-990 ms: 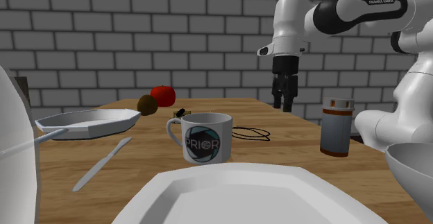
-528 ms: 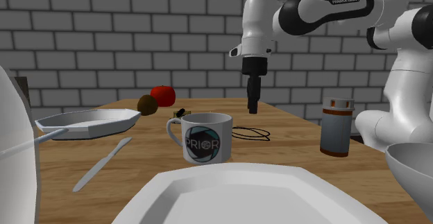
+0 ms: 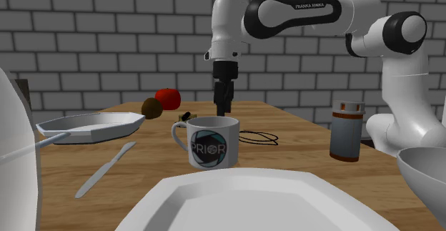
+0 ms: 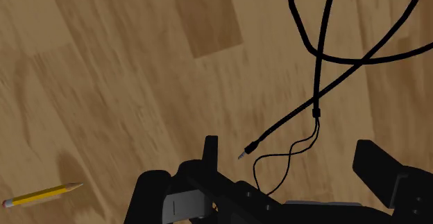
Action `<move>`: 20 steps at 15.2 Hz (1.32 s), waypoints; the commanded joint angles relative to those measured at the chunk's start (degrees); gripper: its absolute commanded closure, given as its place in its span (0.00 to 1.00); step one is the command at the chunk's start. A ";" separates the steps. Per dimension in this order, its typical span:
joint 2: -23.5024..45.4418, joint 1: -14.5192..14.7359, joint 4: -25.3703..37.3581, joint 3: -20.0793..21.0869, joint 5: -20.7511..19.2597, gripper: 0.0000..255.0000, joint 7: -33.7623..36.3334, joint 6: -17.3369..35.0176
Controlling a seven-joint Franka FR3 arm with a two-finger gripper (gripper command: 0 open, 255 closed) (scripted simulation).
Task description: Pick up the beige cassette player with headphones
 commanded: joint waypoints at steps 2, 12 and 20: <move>7.08 0.06 9.14 -0.34 -1.06 0.00 2.11 -2.44; 6.68 0.00 2.71 -0.41 -1.05 1.00 2.21 3.58; 6.71 -0.01 2.82 -0.41 -1.05 1.00 2.19 3.51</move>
